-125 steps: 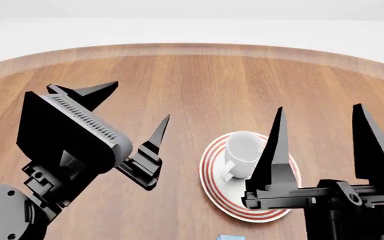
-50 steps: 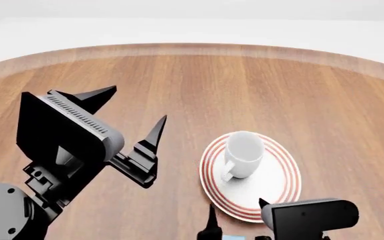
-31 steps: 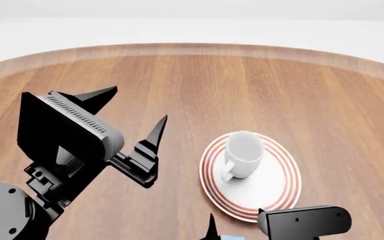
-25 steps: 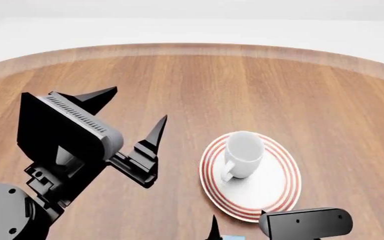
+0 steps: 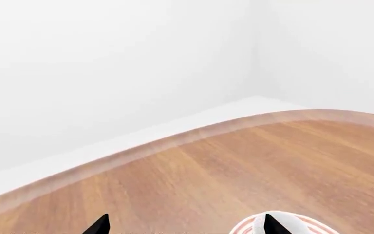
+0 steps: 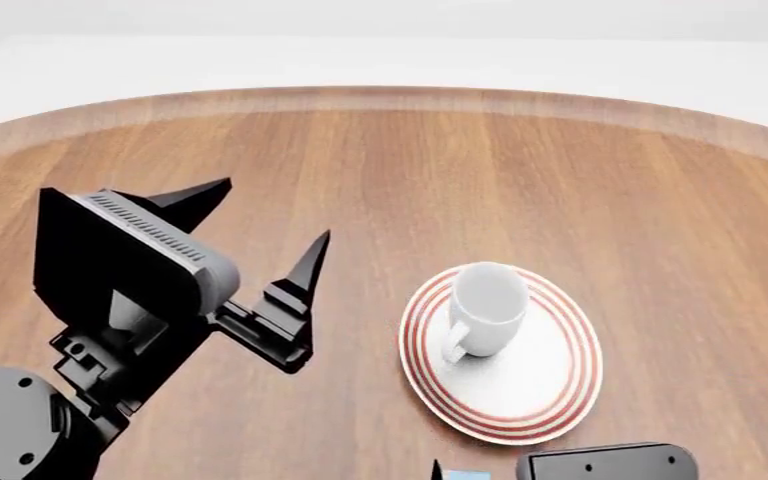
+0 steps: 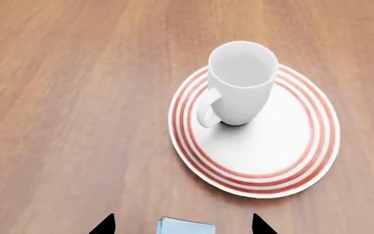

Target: Pick up the white mug and put it on the plate, and put the chocolate pudding to the right of the plate.

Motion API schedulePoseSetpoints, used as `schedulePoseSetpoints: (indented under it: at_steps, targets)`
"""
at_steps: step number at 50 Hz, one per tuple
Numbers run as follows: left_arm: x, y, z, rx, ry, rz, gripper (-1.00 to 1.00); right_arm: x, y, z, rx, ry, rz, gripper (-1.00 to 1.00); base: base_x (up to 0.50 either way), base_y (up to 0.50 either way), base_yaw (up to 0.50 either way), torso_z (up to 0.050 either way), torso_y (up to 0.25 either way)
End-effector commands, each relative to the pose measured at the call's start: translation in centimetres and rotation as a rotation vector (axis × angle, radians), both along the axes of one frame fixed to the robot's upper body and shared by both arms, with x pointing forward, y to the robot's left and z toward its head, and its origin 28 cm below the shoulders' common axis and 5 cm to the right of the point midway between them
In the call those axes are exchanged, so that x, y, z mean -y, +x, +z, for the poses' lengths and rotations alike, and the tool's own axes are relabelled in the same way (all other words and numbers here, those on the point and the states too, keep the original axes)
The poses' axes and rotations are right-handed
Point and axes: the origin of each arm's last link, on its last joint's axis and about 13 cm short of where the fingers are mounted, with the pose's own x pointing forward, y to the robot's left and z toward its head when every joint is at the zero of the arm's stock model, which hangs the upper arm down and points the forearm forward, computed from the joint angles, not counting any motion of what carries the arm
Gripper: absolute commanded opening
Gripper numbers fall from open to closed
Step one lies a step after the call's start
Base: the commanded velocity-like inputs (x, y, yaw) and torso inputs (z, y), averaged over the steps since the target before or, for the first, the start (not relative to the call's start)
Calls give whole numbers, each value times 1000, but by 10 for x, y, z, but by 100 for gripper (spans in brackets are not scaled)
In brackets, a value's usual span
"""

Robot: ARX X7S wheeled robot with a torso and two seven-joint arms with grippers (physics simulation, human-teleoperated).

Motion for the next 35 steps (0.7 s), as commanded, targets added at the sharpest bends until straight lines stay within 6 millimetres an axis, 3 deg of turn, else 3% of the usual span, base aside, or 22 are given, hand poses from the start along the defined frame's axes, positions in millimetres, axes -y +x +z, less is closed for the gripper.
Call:
schedulePoseSetpoints:
  at_steps: [1,35]
  targets:
    - [3,4,2,14,-29,-31,100,-3,-1,-2,-6,18,-26,100,0,0,0,0,0]
    - [2,3,-2,1,-35,-25,100,-7,-1,-8,-73,22,-33,100,0,0,0,0,0]
